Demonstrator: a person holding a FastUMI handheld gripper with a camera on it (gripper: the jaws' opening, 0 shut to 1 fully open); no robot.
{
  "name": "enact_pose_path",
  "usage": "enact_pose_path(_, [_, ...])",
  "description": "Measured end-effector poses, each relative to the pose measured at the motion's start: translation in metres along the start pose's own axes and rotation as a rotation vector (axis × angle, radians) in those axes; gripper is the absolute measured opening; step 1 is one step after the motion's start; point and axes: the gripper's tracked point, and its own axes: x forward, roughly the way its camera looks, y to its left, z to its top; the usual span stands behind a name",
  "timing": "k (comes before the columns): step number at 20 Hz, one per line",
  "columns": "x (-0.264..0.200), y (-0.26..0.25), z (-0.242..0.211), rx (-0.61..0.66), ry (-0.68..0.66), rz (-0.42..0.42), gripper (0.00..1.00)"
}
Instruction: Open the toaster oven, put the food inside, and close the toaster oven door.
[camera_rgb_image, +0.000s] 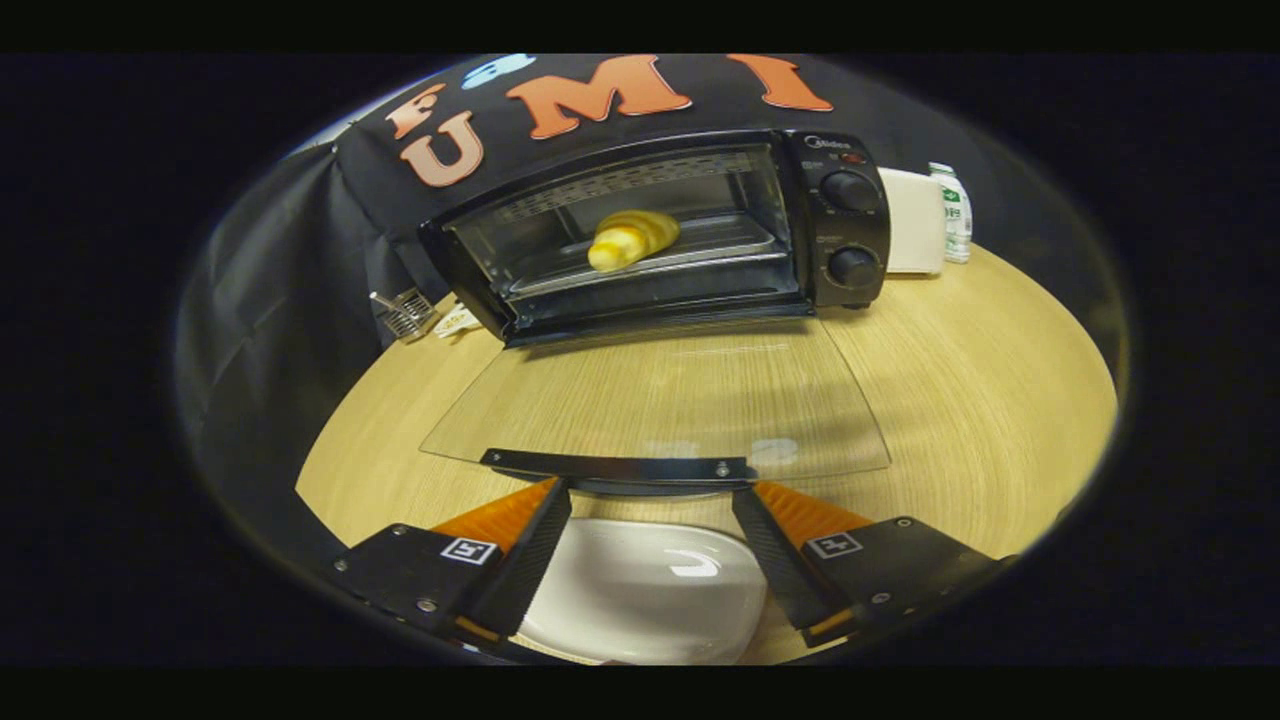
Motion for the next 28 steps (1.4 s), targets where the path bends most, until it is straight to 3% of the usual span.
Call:
enact_pose_path(16, [-0.022,0.013,0.040,-0.065,-0.155,0.036,0.97])
enact_pose_path(20, [-0.016,0.038,0.039,-0.095,-0.138,0.102,0.98])
enact_pose_path(28, [-0.004,0.031,0.091,-0.128,-0.231,-0.027,0.98])
